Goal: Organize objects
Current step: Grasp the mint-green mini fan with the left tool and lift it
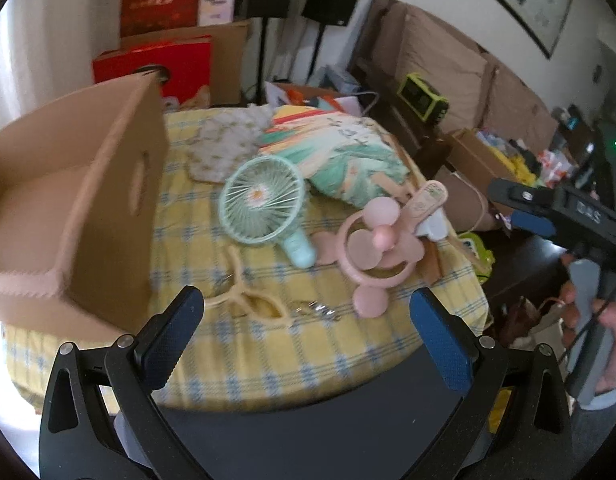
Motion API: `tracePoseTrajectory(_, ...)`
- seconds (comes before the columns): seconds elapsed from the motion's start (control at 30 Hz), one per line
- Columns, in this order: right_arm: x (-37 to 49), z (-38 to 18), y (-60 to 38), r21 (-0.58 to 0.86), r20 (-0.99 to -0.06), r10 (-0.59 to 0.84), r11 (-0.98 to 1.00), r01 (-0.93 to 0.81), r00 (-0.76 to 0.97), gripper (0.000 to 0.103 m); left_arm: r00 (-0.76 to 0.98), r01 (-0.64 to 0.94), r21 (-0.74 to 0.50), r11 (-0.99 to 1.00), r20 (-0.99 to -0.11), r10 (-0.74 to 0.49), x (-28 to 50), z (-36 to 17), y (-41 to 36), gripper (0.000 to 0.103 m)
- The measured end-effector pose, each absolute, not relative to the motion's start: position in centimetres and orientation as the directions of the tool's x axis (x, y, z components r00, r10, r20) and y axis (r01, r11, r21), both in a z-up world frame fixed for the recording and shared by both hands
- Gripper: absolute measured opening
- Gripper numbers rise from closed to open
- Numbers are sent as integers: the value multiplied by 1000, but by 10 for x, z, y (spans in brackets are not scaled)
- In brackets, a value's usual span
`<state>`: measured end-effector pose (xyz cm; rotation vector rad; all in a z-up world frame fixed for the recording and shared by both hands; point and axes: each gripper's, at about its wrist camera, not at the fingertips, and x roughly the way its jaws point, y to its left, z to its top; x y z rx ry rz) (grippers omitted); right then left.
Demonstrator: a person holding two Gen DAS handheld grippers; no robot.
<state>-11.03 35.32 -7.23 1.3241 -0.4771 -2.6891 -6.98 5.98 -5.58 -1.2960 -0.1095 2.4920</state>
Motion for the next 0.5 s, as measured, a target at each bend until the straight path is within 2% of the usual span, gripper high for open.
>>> tracePoseTrajectory(0.17,-130,-85,363,369,-759,-262,-927,-62,-596,92,-543,-330,-163,-930,-773,328,-79,-58,89,103)
tracePoseTrajectory(0.27,-139,-92,368,380,-773,-268,-921,-83,-576,89,-536,-334,-116,-935,-793,290,-87,-59,94,103)
tracePoseTrajectory(0.37,-138,-91,370,387,-768,-276,-919,-76,-578,89,-557,-286,-137,-948,-782,281,-94,-61,75,103)
tracePoseTrajectory(0.5,-137,-89,363,356,-770,-261,-933,-51,-582,89,-515,-221,-228,-948,-798,312,-112,-74,51,102)
